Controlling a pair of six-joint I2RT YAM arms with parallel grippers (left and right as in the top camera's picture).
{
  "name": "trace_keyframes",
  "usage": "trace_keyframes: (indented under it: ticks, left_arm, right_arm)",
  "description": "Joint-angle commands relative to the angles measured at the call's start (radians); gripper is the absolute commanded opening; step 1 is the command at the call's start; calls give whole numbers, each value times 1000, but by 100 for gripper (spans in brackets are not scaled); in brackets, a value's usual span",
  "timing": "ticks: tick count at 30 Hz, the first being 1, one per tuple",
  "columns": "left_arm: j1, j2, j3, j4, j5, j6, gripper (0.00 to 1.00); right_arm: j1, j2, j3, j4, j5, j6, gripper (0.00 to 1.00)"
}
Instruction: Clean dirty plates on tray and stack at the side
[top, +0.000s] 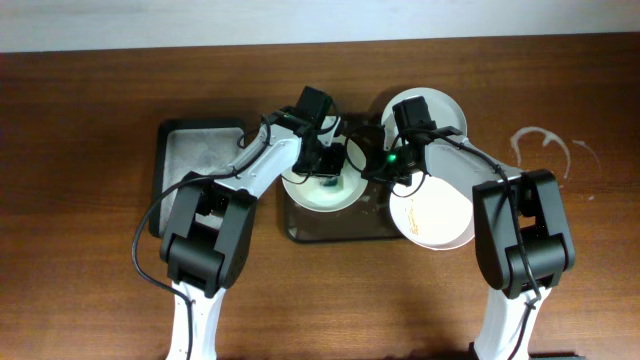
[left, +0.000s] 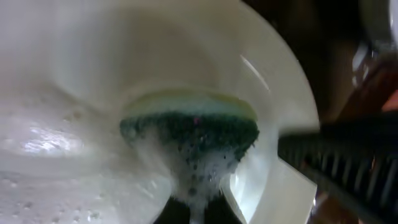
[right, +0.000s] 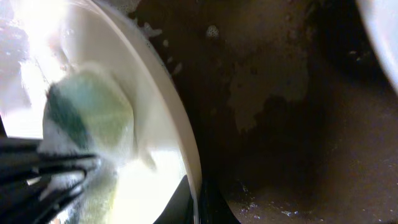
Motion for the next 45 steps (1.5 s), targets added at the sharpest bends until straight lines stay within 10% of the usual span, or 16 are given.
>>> trace_keyframes:
  ticks: [1, 9, 20, 45]
  left_arm:
    - [17, 39, -16, 59, -174, -76, 0]
    - [69, 39, -16, 51, -468, -165, 0]
    - [75, 39, 48, -259, -230, -84, 0]
    - [82, 39, 524, -504, -317, -29, 0]
  right_arm:
    - [11, 20, 0, 2, -18, -11, 4]
    - [11, 21, 0, 2, -21, -11, 4]
    - [11, 20, 0, 2, -21, -11, 5]
    - [11, -48, 23, 1, 85, -11, 4]
